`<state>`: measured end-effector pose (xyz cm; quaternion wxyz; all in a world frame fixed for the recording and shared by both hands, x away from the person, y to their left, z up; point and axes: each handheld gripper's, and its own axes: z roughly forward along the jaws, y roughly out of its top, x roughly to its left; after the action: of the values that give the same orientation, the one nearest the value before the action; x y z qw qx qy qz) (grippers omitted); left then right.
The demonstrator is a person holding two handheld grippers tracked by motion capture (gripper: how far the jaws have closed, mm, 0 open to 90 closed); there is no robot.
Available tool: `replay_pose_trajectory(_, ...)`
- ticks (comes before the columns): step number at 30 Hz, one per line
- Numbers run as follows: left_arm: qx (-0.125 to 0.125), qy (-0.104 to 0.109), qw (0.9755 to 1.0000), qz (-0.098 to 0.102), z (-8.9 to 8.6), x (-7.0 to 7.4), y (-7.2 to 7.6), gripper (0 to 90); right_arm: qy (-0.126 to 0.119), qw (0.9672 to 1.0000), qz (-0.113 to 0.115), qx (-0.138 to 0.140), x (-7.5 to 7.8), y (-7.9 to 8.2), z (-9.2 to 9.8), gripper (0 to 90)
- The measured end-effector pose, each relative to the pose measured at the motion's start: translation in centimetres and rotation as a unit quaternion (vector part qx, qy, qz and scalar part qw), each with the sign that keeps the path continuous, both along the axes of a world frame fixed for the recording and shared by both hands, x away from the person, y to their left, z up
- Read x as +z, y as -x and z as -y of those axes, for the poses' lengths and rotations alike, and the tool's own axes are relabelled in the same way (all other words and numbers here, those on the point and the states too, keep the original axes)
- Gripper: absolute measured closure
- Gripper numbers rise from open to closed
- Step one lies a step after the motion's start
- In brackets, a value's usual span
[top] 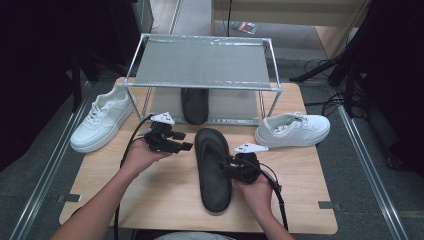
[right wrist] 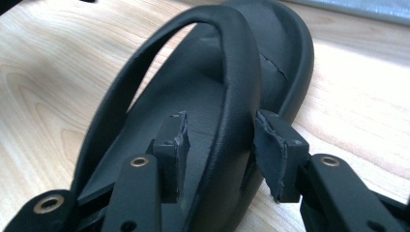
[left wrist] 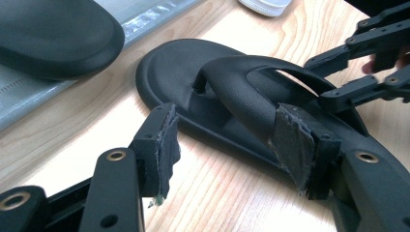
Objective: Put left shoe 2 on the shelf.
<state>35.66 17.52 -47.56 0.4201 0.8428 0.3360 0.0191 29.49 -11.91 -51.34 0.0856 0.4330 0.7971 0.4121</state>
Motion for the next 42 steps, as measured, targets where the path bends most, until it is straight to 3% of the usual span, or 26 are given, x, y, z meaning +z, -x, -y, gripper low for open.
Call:
replay_pose_trajectory(2, 0.002, 0.003, 1.0000, -0.001, -0.1, 0.0, 0.0, 42.1, -0.001, 1.0000, -0.009, -0.005, -0.4, -0.2, -0.1, 58.0)
replay_pose_trajectory(9, 0.001, 0.002, 1.0000, -0.005, -0.2, -0.2, -0.2, 41.8, -0.007, 0.9999, 0.000, -0.011, -0.7, -0.4, -0.3, 59.3)
replay_pose_trajectory(13, 0.003, 0.007, 1.0000, -0.005, -0.3, -0.2, -0.3, 41.6, 0.004, 0.9998, 0.013, -0.017, -0.8, -0.4, -0.5, 65.0)
replay_pose_trajectory(23, 0.001, -0.001, 1.0000, -0.007, -0.2, -0.4, -0.3, 40.3, -0.007, 0.9993, 0.007, -0.035, -0.8, -0.6, -0.3, 72.5)
replay_pose_trajectory(34, 0.001, 0.007, 1.0000, 0.000, -0.4, -0.2, -0.2, 40.2, -0.012, 0.9989, -0.003, -0.045, -0.3, -1.0, 0.2, 74.5)
replay_pose_trajectory(42, -0.003, 0.008, 1.0000, 0.001, -0.4, -0.2, -0.1, 40.2, -0.019, 0.9978, 0.003, -0.063, 0.8, -1.3, 1.2, 74.6)
